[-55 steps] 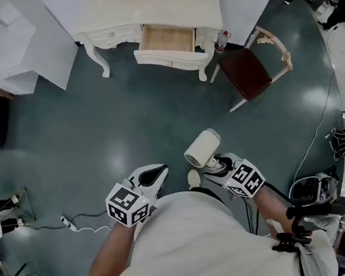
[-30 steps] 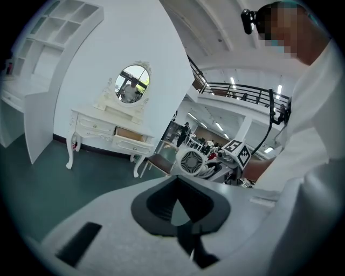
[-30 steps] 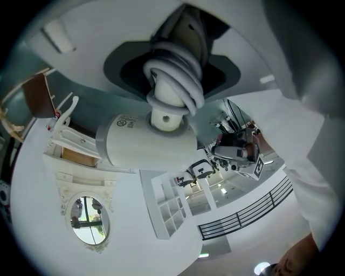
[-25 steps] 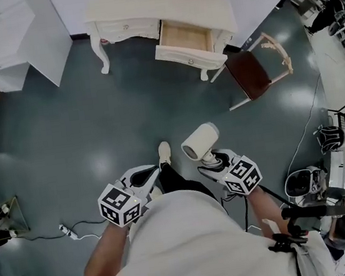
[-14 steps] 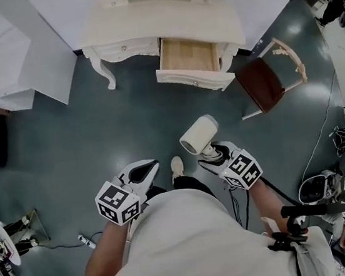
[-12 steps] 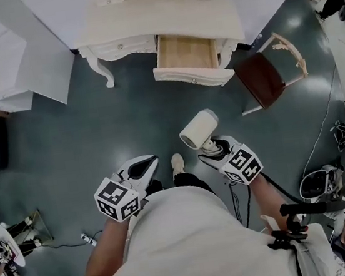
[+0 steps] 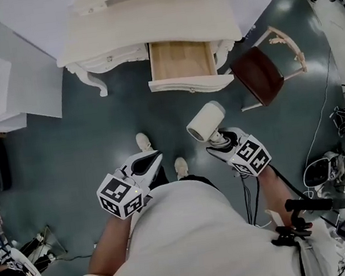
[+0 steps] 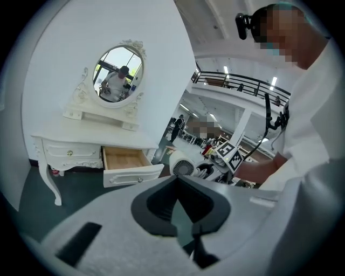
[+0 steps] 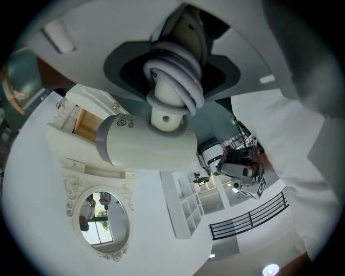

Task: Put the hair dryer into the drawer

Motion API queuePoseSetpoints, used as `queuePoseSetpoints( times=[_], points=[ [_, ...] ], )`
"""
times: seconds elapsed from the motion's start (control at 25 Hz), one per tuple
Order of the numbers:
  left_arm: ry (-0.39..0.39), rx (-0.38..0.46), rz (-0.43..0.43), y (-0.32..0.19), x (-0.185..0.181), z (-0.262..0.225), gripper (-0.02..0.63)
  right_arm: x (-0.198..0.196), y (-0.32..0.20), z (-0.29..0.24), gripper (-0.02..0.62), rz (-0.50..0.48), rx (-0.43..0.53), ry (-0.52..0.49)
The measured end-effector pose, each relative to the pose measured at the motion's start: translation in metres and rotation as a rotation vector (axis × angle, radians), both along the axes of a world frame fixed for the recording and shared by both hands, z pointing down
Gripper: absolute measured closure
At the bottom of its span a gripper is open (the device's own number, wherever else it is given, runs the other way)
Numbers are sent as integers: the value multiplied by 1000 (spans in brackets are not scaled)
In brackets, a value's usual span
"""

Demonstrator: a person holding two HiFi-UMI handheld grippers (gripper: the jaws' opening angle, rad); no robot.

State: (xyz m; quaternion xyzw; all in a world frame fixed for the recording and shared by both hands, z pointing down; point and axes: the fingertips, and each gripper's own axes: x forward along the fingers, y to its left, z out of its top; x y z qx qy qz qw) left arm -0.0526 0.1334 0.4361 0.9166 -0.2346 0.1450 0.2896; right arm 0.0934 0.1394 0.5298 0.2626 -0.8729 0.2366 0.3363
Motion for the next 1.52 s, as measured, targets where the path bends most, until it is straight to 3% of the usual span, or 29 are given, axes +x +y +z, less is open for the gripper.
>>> queuePoseSetpoints(
  times=[0.36, 0.64, 0.96, 1.24, 1.52],
  points=[
    [45, 18, 97, -126, -41, -12, 609, -29, -105, -8, 351, 34, -47, 52],
    [27, 16, 171, -195, -71, -8, 609, -38, -177, 14, 351, -38, -134, 139],
    [7, 10, 59, -235, -50, 0, 609, -15, -227, 57, 351, -218, -217, 189],
    [-11, 6, -33, -277, -1, -11, 609, 19, -283, 97, 351, -383, -286, 240],
    [-47, -17, -186, -303, 10, -7, 609, 27, -321, 137, 351, -520, -328, 255]
  ],
)
